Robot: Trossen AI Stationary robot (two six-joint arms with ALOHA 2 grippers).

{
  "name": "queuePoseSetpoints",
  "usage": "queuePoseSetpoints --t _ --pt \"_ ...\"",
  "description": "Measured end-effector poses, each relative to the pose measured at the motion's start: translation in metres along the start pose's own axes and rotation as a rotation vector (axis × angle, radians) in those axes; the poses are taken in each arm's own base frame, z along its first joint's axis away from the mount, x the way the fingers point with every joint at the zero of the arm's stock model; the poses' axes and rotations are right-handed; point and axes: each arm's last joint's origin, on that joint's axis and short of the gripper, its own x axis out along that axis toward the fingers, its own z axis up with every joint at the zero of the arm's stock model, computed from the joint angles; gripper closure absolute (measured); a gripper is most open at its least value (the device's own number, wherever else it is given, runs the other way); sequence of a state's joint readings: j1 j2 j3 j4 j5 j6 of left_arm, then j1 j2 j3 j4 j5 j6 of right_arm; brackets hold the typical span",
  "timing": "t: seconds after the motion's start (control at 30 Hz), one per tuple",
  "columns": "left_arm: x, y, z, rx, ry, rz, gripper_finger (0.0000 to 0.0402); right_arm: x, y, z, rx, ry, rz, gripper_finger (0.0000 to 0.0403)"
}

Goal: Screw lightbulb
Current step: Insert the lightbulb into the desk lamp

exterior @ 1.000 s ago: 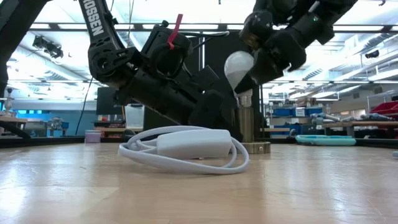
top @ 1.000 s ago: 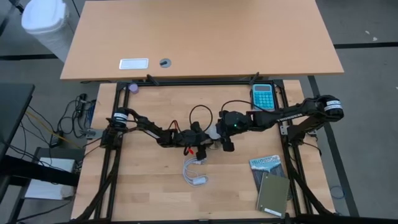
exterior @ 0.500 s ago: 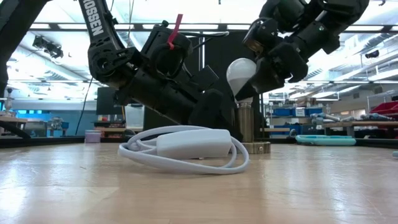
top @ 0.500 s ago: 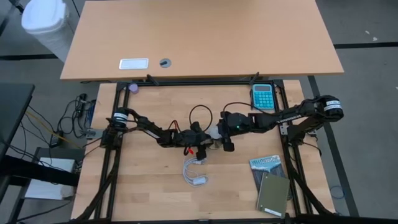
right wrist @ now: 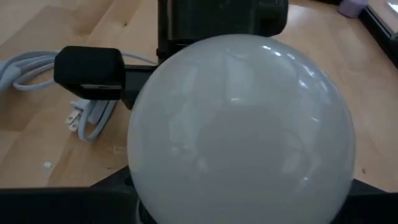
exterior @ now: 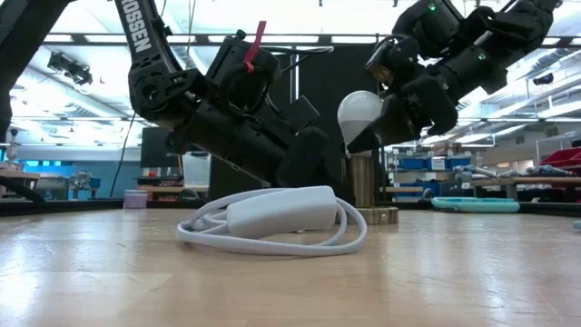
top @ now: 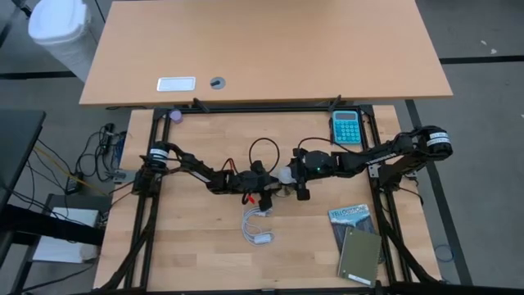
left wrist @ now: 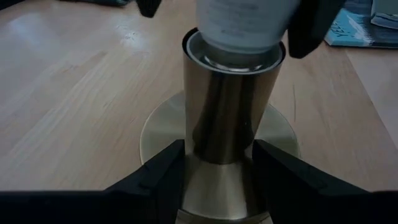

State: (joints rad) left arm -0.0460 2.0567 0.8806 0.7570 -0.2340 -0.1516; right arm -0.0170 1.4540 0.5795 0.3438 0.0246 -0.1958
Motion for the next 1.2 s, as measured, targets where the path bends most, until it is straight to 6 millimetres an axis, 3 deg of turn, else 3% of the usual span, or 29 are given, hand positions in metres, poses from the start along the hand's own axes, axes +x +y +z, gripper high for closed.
queuePoseSetpoints --t 0.33,0.6,1.2 --pt "0.000 -0.001 0.003 0.007 -0.028 -0.028 0.0208 0.000 -0.006 -0.008 0.033 0.032 0.015 0.0172" --pt "0.000 -0.001 0.004 0.020 -0.034 -0.042 0.0208 0.000 -0.007 -0.001 0.044 0.020 0.024 0.0172" --pt "0.000 -0.002 0.006 0.030 -0.054 -0.057 0.0208 0.000 -0.010 -0.006 0.093 0.055 0.058 0.0161"
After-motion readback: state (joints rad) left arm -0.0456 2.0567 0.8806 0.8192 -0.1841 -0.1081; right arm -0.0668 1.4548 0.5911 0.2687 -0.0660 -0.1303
